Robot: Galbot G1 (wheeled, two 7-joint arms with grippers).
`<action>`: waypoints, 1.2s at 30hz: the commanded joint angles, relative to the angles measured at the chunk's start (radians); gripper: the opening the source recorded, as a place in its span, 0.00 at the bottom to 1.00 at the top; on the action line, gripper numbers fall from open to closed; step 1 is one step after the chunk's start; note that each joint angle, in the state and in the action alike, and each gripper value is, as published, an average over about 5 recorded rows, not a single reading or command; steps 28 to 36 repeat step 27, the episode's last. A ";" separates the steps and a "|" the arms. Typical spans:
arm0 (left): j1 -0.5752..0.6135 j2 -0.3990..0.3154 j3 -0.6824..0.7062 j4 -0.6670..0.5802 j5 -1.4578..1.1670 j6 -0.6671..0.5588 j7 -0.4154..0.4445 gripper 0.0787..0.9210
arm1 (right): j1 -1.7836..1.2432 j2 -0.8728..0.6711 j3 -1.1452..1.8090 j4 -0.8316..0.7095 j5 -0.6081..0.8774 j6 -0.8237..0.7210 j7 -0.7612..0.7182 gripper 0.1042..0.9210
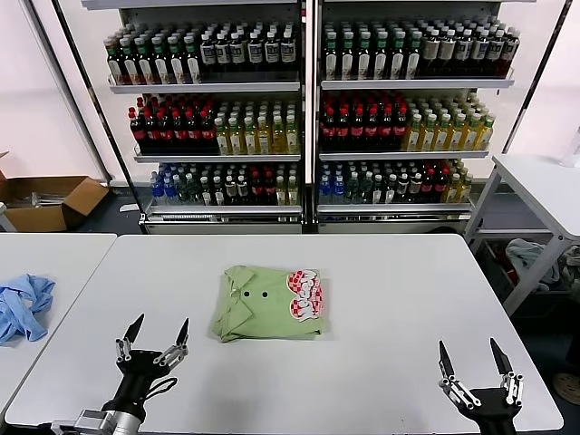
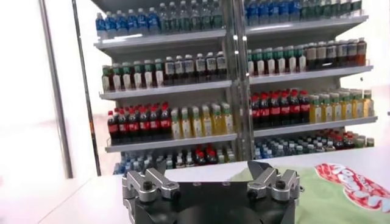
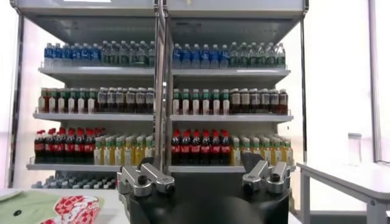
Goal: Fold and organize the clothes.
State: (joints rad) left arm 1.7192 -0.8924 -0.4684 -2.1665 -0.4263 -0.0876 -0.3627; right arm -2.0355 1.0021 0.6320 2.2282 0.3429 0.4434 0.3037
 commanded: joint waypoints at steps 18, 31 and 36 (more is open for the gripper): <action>0.042 0.001 -0.064 0.007 -0.046 -0.030 -0.004 0.88 | -0.041 0.011 0.009 -0.014 -0.016 0.054 0.002 0.88; 0.044 0.009 -0.068 0.013 -0.045 -0.039 -0.004 0.88 | -0.065 0.026 0.016 -0.007 -0.019 0.062 -0.005 0.88; 0.044 0.009 -0.068 0.013 -0.045 -0.039 -0.004 0.88 | -0.065 0.026 0.016 -0.007 -0.019 0.062 -0.005 0.88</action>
